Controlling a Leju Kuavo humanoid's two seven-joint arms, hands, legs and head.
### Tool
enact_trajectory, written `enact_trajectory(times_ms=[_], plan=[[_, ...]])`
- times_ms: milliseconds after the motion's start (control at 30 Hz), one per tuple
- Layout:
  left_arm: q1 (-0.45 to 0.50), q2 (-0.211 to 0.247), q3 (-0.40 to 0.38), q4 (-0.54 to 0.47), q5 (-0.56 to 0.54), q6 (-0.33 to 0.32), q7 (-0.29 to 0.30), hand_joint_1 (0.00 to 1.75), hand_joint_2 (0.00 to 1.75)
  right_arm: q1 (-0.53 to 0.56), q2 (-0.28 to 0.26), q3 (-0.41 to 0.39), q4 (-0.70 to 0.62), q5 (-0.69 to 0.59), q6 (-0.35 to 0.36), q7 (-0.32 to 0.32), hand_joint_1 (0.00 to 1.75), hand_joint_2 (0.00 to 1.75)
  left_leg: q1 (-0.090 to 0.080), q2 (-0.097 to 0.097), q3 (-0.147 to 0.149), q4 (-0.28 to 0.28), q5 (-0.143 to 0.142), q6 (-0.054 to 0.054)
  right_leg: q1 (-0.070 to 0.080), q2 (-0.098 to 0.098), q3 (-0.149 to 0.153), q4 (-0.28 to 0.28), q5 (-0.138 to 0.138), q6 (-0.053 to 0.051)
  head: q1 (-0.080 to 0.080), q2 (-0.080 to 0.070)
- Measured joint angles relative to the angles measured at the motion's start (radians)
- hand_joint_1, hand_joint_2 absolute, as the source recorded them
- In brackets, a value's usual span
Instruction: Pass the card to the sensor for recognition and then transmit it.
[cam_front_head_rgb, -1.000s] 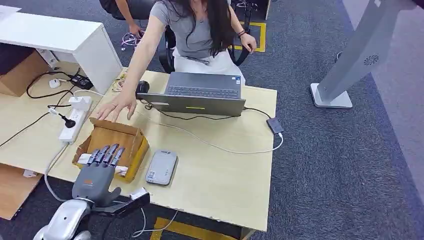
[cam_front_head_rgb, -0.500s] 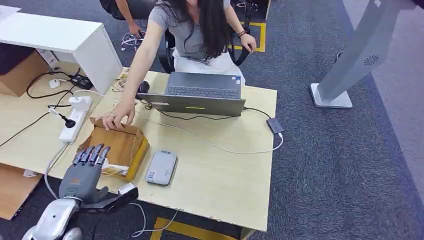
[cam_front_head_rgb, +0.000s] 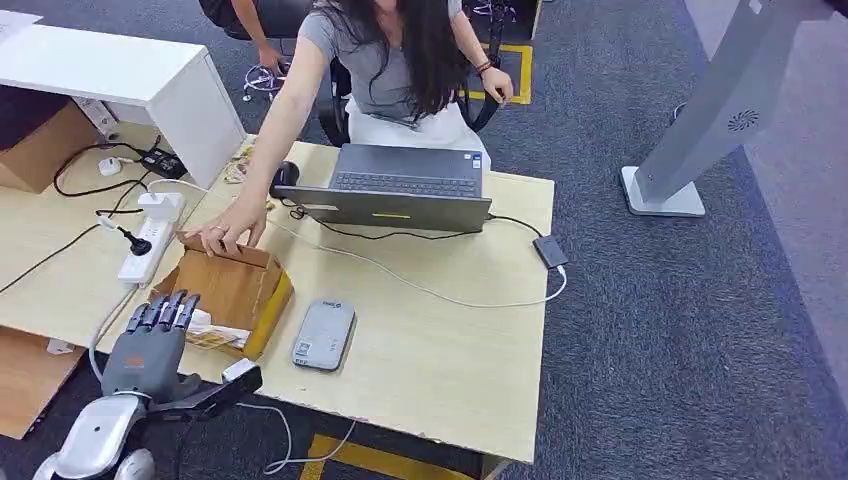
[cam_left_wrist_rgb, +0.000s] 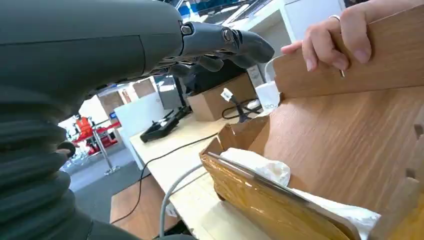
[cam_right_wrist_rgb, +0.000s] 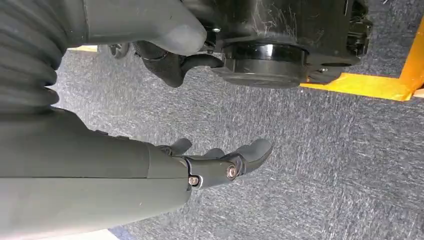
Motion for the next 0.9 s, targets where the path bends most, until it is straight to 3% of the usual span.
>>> enact_trajectory(times_ms=[900], plan=[[-0.042,-0.050,0.018,0.025,-0.021,-0.022,-0.005,0.00,1.75,-0.004,0.000,0.000,0.000,0.001,0.008,0.000,0.00,1.75,0.000,0.000,0.000,0.000,0.000,0.000,0.000,0.000,0.000,0.000,0.000,0.000,0.000,0.000]])
